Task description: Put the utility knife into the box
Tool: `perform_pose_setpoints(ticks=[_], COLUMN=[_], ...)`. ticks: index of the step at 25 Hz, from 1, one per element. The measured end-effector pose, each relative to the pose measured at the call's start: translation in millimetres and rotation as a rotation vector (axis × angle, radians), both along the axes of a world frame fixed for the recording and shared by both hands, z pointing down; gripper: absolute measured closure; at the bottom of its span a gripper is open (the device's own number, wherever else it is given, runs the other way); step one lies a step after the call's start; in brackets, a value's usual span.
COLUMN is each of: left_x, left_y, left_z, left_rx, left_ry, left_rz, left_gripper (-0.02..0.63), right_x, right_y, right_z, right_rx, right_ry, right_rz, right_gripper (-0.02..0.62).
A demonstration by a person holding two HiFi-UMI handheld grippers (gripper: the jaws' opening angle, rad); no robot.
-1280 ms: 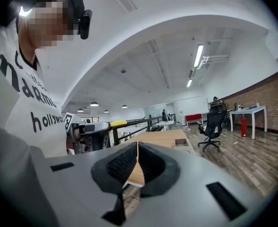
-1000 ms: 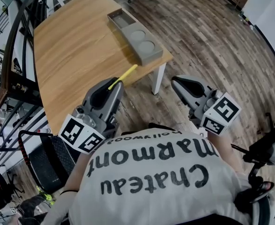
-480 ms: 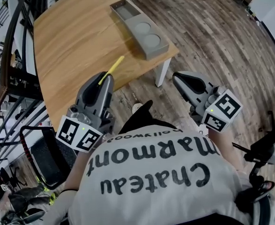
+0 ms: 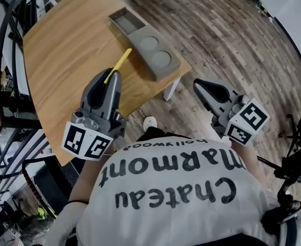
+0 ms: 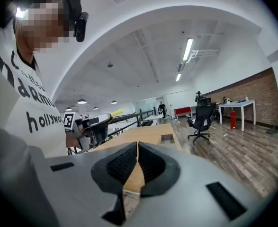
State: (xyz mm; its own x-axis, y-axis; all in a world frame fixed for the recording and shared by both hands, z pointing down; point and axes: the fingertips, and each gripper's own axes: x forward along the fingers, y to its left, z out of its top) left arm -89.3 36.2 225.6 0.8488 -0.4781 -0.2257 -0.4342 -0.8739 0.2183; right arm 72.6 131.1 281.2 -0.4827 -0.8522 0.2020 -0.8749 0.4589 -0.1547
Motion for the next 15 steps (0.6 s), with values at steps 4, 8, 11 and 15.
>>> perform_pose_setpoints(ticks=[4, 8, 11, 15], left_x=[7, 8, 10, 10], left_y=[-32, -54, -67, -91], left_z=[7, 20, 24, 22], left_rx=[-0.05, -0.12, -0.144, -0.134], left_ry=[-0.007, -0.048, -0.056, -0.065], left_rz=[0.02, 0.051, 0.064, 0.072], left_gripper=[0.557, 0.557, 0.557, 0.557], right_x=[0, -6, -6, -6], right_y=[-29, -52, -70, -100], right_z=[0, 2, 2, 5], right_rx=[-0.01, -0.031, -0.046, -0.079], right_ry=[0.01, 0.025, 0.02, 0.013], right_rz=[-0.012, -0.031, -0.028, -0.007], right_gripper=[0.584, 0.584, 0.584, 0.584])
